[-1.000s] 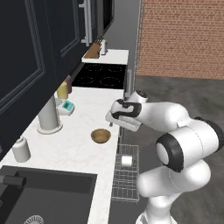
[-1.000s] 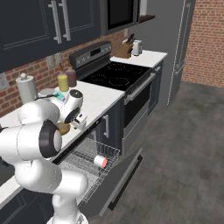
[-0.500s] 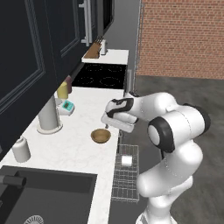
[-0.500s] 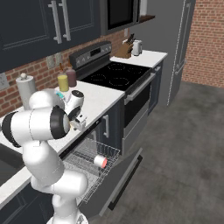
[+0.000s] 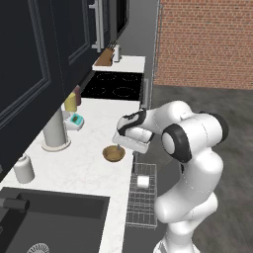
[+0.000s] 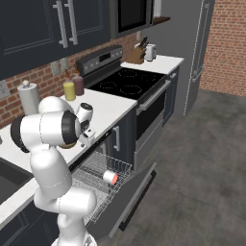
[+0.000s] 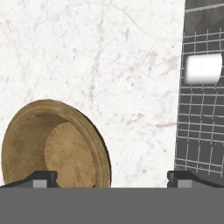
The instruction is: Pick up the cup and bowl from the counter, place them in the dishwasher, and close the dishwasher door.
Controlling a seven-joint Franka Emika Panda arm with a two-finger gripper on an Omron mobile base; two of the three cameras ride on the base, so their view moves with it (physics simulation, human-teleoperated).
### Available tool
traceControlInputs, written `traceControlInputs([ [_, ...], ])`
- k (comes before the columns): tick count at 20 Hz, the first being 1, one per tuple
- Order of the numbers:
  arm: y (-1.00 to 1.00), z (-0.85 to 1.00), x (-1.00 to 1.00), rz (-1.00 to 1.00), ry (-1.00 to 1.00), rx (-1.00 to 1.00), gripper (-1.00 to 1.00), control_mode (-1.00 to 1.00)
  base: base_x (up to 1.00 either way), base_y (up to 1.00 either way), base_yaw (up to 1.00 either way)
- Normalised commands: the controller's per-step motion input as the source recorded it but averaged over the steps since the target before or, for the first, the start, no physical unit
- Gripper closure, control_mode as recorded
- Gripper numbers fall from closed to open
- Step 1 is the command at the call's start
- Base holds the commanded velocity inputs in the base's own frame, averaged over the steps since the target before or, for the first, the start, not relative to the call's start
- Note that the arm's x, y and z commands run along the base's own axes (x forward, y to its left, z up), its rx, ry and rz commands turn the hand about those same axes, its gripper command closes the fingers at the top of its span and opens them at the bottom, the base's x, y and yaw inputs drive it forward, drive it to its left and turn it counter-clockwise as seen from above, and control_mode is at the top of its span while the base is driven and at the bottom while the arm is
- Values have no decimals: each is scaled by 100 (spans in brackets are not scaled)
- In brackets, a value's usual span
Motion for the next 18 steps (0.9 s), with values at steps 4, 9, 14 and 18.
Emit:
traceControlInputs([
  [4,21,-17,0,3,0,0,-100,-100,0,0,0],
  [9,14,-17,0,3,0,0,-100,-100,0,0,0],
  [14,10,-28,0,2,0,0,100,-100,0,0,0],
  [18,1,-18,0,2,0,0,100,-100,0,0,0],
])
